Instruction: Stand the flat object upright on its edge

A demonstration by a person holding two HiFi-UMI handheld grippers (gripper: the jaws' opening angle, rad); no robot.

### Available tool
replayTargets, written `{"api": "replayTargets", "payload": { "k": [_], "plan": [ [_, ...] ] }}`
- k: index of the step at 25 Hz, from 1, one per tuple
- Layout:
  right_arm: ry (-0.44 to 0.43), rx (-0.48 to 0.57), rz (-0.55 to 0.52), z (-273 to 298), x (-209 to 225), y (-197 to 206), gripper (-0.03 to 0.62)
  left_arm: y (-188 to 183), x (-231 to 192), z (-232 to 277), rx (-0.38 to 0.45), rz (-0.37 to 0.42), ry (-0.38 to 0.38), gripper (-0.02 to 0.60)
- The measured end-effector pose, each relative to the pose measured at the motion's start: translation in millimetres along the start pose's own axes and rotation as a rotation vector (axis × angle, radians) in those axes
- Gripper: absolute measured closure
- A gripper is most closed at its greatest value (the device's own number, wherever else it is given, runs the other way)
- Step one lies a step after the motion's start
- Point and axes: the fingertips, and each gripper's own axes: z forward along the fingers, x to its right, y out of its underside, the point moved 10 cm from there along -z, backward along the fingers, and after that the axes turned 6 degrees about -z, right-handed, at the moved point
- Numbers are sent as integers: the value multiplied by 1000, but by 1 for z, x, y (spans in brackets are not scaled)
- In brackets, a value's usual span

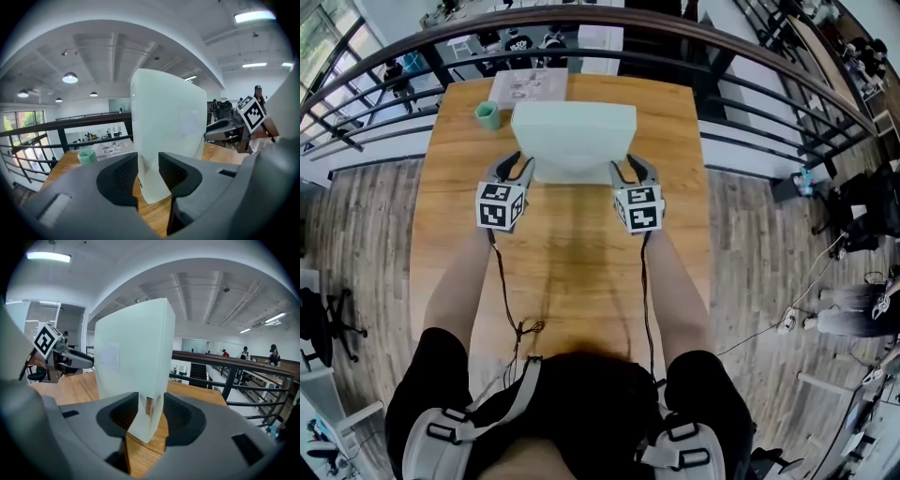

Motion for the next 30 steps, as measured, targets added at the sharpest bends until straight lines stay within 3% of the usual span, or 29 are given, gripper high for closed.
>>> {"api": "replayTargets", "payload": {
  "k": [4, 8, 10, 12, 19, 24, 30],
  "plan": [
    [12, 47, 50, -20, 2, -8, 441, -3, 10, -21, 45, 76, -51, 440],
    [37, 156, 70, -54, -3, -27, 444, -11, 16, -52, 118, 38, -100, 454],
    [67, 240, 71, -80, -8, -37, 527, -18, 24, -73, 166, 24, -133, 545],
    [92, 318, 59, -107, -14, -50, 588, -26, 36, -95, 209, 20, -154, 577],
    [107, 523, 25, -197, -33, -87, 589, -55, 97, -173, 338, -25, -164, 578],
    [120, 554, 64, -248, -38, -71, 589, -40, 135, -214, 354, -118, -158, 578],
    [104, 511, 51, -257, -41, -51, 589, -29, 157, -224, 330, -102, -169, 577]
  ]
}}
